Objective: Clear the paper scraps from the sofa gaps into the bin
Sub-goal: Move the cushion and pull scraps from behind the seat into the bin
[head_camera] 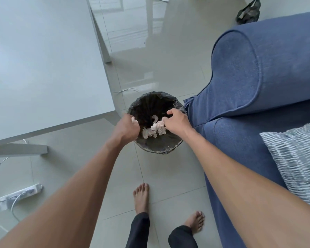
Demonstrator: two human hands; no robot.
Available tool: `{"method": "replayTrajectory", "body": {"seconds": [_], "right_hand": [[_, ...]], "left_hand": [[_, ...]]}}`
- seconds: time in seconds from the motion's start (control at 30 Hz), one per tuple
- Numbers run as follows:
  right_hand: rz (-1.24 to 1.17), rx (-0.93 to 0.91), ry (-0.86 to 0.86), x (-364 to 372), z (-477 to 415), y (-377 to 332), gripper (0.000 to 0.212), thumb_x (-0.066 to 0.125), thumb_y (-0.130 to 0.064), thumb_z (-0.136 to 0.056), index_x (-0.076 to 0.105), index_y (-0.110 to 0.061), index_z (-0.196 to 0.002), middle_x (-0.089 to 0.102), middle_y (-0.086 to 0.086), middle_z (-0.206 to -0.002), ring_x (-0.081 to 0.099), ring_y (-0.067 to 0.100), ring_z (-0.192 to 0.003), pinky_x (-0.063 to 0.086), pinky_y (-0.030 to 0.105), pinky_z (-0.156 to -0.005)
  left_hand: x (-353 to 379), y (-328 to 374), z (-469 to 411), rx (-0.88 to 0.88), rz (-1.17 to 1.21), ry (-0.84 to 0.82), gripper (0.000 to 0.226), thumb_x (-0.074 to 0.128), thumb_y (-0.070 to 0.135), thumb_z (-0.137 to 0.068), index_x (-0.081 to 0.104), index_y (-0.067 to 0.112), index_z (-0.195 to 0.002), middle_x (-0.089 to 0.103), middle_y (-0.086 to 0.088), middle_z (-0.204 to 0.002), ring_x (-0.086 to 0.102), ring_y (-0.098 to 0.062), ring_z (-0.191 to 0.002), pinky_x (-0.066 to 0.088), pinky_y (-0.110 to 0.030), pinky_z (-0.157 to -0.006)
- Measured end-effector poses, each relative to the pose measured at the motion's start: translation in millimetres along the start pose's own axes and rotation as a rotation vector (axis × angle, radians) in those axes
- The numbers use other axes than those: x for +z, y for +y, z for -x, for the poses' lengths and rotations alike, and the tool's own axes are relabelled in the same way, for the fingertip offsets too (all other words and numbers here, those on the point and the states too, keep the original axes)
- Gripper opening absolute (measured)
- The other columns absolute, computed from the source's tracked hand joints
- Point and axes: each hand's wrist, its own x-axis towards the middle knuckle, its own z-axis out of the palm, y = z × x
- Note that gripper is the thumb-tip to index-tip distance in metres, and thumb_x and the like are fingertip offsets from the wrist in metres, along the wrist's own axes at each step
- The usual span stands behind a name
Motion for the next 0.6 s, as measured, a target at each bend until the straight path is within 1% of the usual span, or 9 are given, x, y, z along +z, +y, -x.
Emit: {"method": "replayTrajectory", "body": {"seconds": [0.03, 0.07, 0.13, 0.2, 0.23, 0.33, 0.47, 0.53, 0.6], "right_hand": [[-0.007, 0.012, 0.014, 1, -2, 1, 0.044, 0.052, -0.024, -0.095, 0.052, -0.014, -0.138, 0.065, 0.013, -0.126, 0.063, 0.027, -0.112, 0.049, 0.037, -0.100], [-0.011, 0.023, 0.023, 2, -2, 3, 0.043, 0.049, -0.021, -0.095, 0.054, -0.014, -0.137, 0.065, 0.013, -0.127, 0.062, 0.029, -0.116, 0.048, 0.039, -0.103], [0.001, 0.039, 0.036, 3, -2, 9, 0.040, 0.047, -0.018, -0.095, 0.057, -0.014, -0.134, 0.067, 0.013, -0.125, 0.061, 0.030, -0.117, 0.047, 0.039, -0.104], [0.027, 0.044, 0.043, 2, 0, 15, 0.039, 0.047, -0.019, -0.095, 0.059, -0.015, -0.131, 0.069, 0.013, -0.121, 0.061, 0.029, -0.117, 0.047, 0.037, -0.104], [0.041, 0.042, 0.049, 1, 0, 17, 0.038, 0.047, -0.020, -0.095, 0.060, -0.015, -0.131, 0.069, 0.012, -0.120, 0.060, 0.029, -0.117, 0.047, 0.036, -0.103], [0.077, 0.041, 0.055, -3, 2, 25, 0.036, 0.048, -0.020, -0.097, 0.060, -0.016, -0.131, 0.068, 0.011, -0.124, 0.059, 0.029, -0.119, 0.047, 0.037, -0.103], [0.117, 0.033, 0.058, -7, 4, 34, 0.035, 0.049, -0.022, -0.097, 0.060, -0.019, -0.130, 0.068, 0.008, -0.124, 0.060, 0.028, -0.117, 0.048, 0.042, -0.102], [0.126, 0.030, 0.066, -9, 5, 38, 0.035, 0.050, -0.024, -0.097, 0.060, -0.020, -0.129, 0.068, 0.008, -0.123, 0.061, 0.028, -0.114, 0.049, 0.043, -0.101], [0.127, 0.030, 0.070, -12, 7, 42, 0.034, 0.050, -0.024, -0.097, 0.060, -0.021, -0.130, 0.068, 0.008, -0.123, 0.061, 0.028, -0.114, 0.049, 0.043, -0.100]], "left_hand": [[-1, -4, -4, -0.014, 0.017, 0.001, 0.019, 0.041, 0.016, -0.100, 0.056, 0.006, -0.105, 0.068, -0.025, -0.112, 0.069, -0.039, -0.103, 0.058, -0.051, -0.093], [-2, -6, -7, -0.018, 0.037, 0.005, 0.014, 0.045, 0.017, -0.100, 0.055, 0.008, -0.103, 0.069, -0.025, -0.110, 0.071, -0.037, -0.099, 0.059, -0.051, -0.092], [-2, -12, -13, -0.011, 0.080, 0.021, 0.009, 0.053, 0.016, -0.099, 0.057, 0.010, -0.094, 0.072, -0.023, -0.103, 0.073, -0.031, -0.079, 0.062, -0.051, -0.086], [-1, -15, -19, -0.028, 0.109, 0.024, 0.012, 0.062, 0.017, -0.098, 0.064, 0.007, -0.104, 0.072, -0.022, -0.103, 0.068, -0.026, -0.064, 0.064, -0.049, -0.081], [0, -16, -21, -0.039, 0.108, 0.026, 0.016, 0.066, 0.020, -0.096, 0.066, 0.009, -0.108, 0.072, -0.019, -0.100, 0.067, -0.025, -0.060, 0.064, -0.048, -0.080], [2, -13, -24, -0.050, 0.086, 0.064, 0.021, 0.073, 0.029, -0.091, 0.071, 0.020, -0.111, 0.073, -0.012, -0.095, 0.071, -0.029, -0.061, 0.065, -0.045, -0.077], [9, -3, -28, -0.023, 0.099, 0.067, 0.030, 0.076, 0.036, -0.088, 0.070, 0.018, -0.112, 0.072, -0.003, -0.081, 0.073, -0.027, -0.064, 0.065, -0.044, -0.076], [15, 3, -32, -0.027, 0.134, 0.048, 0.043, 0.075, 0.039, -0.089, 0.067, 0.014, -0.124, 0.070, -0.002, -0.080, 0.077, -0.029, -0.073, 0.065, -0.045, -0.077], [20, 7, -36, -0.021, 0.140, 0.052, 0.056, 0.071, 0.041, -0.091, 0.059, 0.009, -0.136, 0.067, -0.001, -0.078, 0.077, -0.030, -0.080, 0.063, -0.046, -0.084]]}}
